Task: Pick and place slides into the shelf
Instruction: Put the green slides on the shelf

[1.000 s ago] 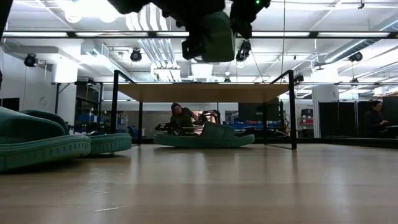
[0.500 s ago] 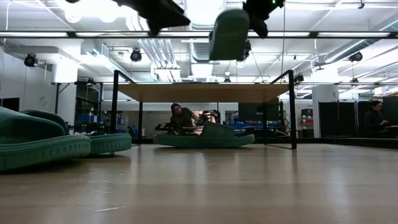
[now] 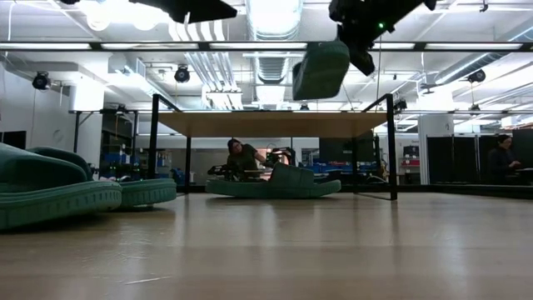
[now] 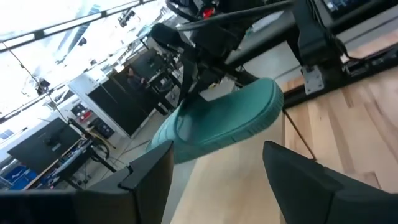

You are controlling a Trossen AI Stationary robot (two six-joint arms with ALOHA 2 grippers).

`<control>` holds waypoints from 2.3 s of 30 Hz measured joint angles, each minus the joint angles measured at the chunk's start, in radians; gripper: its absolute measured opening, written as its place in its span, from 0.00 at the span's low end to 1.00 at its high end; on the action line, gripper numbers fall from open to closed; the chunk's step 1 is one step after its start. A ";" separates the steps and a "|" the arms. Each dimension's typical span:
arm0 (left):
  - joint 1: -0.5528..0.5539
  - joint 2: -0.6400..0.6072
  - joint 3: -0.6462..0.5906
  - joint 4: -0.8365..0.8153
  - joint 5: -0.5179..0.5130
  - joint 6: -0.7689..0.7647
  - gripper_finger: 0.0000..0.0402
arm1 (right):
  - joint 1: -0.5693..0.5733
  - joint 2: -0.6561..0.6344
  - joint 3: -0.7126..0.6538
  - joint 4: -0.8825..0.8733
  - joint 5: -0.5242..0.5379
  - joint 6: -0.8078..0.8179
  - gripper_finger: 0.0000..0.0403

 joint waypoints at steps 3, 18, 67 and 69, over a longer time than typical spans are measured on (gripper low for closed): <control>0.000 0.004 -0.004 -0.002 -0.002 0.000 0.57 | -0.013 -0.021 -0.038 0.023 0.000 0.000 0.02; 0.000 0.024 -0.006 -0.002 -0.003 0.002 0.57 | -0.057 -0.034 -0.111 0.031 -0.012 -0.025 0.02; 0.000 0.025 -0.006 -0.002 -0.003 0.004 0.57 | -0.057 -0.034 0.087 -0.379 -0.154 0.305 0.25; 0.000 0.025 -0.006 -0.002 -0.003 0.004 0.57 | -0.057 -0.034 0.115 -0.409 -0.193 0.330 0.25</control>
